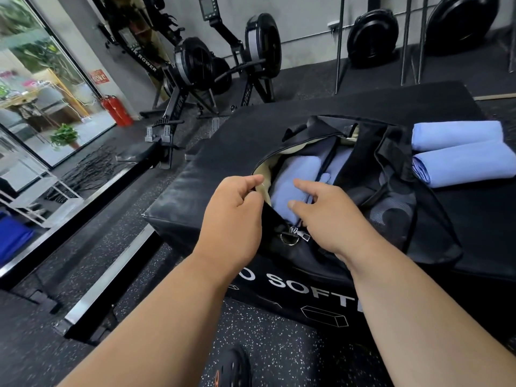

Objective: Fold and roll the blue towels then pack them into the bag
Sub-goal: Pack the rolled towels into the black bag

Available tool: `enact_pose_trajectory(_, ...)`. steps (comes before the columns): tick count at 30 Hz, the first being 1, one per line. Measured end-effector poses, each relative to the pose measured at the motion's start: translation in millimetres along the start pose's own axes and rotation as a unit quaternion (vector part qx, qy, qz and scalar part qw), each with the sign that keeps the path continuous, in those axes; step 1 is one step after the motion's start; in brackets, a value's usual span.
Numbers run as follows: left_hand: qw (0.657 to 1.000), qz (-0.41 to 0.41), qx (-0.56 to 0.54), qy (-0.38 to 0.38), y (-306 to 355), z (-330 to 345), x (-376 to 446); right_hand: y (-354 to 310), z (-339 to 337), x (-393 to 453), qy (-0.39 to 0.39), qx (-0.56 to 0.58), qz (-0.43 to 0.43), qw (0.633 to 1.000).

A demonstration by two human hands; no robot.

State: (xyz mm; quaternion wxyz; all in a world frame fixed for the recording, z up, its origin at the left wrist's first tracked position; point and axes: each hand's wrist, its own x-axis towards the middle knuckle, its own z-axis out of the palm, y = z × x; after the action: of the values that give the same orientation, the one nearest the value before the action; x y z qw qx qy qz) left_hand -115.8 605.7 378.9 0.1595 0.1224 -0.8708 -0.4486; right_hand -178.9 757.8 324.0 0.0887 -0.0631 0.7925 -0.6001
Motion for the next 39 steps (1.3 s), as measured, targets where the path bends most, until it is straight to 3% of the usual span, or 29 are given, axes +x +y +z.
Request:
enact_pose_trajectory(4, 1.0, -0.002, -0.014, -0.008, -3, 0, -1, 4, 9, 2, -0.027, 0.048, 0.008, 0.998)
enact_pose_trajectory(16, 0.999, 0.009, 0.027, -0.013, -1, 5, -4, 4, 1, 1, -0.009, 0.019, 0.047, 0.999)
enact_pose_trajectory(20, 1.0, 0.002, 0.026, -0.006, 0, 5, -4, 5, 7, 6, -0.011, -0.039, 0.028, 0.999)
enact_pose_trajectory(27, 1.0, 0.008, 0.023, -0.005, 3, 5, -2, -1, 0, 4, -0.052, 0.007, 0.004, 0.999)
enact_pose_trajectory(32, 1.0, 0.004, 0.017, -0.024, -4, 10, -1, -2, 5, 2, -0.104, -0.124, -0.004, 0.987)
enact_pose_trajectory(39, 0.999, 0.007, 0.03, -0.011, -1, 11, -3, -11, -14, -13, -0.011, -0.164, -0.019, 0.986)
